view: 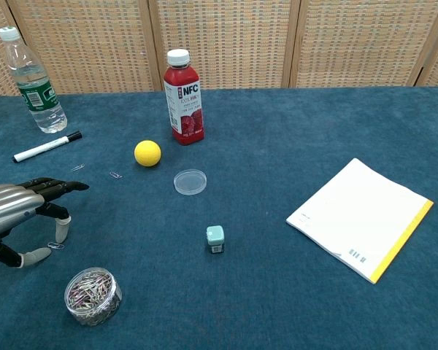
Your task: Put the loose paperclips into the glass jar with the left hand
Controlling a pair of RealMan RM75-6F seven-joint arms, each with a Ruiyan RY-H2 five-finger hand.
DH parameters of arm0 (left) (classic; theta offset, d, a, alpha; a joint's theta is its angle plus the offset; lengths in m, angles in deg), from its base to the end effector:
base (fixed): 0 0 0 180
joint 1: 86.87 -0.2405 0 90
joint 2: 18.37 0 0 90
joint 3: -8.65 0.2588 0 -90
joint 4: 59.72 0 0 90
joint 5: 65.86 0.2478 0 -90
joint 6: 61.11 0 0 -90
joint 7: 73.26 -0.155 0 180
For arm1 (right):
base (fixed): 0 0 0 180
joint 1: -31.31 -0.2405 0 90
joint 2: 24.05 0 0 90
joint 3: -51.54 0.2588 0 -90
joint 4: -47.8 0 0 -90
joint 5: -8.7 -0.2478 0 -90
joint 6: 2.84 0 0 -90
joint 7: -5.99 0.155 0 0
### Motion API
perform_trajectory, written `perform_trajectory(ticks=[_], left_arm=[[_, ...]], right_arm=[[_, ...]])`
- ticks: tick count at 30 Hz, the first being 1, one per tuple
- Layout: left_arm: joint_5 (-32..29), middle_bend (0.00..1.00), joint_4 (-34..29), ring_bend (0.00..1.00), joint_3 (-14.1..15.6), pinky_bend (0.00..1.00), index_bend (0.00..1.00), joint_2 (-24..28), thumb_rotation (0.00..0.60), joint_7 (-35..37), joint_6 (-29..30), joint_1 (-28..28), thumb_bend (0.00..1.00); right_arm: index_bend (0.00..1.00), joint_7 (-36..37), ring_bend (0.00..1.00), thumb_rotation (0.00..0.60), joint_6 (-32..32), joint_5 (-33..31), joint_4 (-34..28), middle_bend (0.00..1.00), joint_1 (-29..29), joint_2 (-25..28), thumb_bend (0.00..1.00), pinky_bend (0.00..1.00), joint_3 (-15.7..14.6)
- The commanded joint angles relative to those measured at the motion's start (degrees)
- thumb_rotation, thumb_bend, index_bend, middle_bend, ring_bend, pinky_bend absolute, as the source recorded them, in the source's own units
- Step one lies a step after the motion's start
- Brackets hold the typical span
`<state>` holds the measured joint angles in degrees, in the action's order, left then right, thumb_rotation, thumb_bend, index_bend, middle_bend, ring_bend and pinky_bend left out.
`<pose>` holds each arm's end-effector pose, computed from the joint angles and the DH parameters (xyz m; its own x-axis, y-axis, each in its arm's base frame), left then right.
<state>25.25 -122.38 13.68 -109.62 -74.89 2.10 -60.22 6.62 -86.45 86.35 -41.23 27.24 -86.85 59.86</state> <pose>-0.3031 0.2785 -0.0627 0.6129 0.2699 0.7426 0.7586 -0.4638 -0.4575 -0.3589 -0.2132 0.1625 0.4371 0.0698 0.8967 -0.8932 0.1506 0.4236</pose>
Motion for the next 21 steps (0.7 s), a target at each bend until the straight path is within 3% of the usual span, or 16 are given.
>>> perform_trajectory(ticks=[1, 21], left_arm=[[-0.1, 0.0, 0.2, 0.0, 0.0, 0.0, 0.51, -0.2, 0.6, 0.0, -0.2, 0.1, 0.38], [-0.2, 0.0, 0.9, 0.0, 0.0, 0.0, 0.66, -0.5, 0.6, 0.4, -0.7, 0.1, 0.43]], right_arm=[[0.0, 0.0, 0.0, 0.6, 0.1, -0.1, 0.0, 0.0, 0.0, 0.0, 0.0, 0.0, 0.0], [0.0, -0.3, 0.0, 0.6, 0.3, -0.1, 0.0, 0.0, -0.1, -0.1, 0.0, 0.0, -0.1]])
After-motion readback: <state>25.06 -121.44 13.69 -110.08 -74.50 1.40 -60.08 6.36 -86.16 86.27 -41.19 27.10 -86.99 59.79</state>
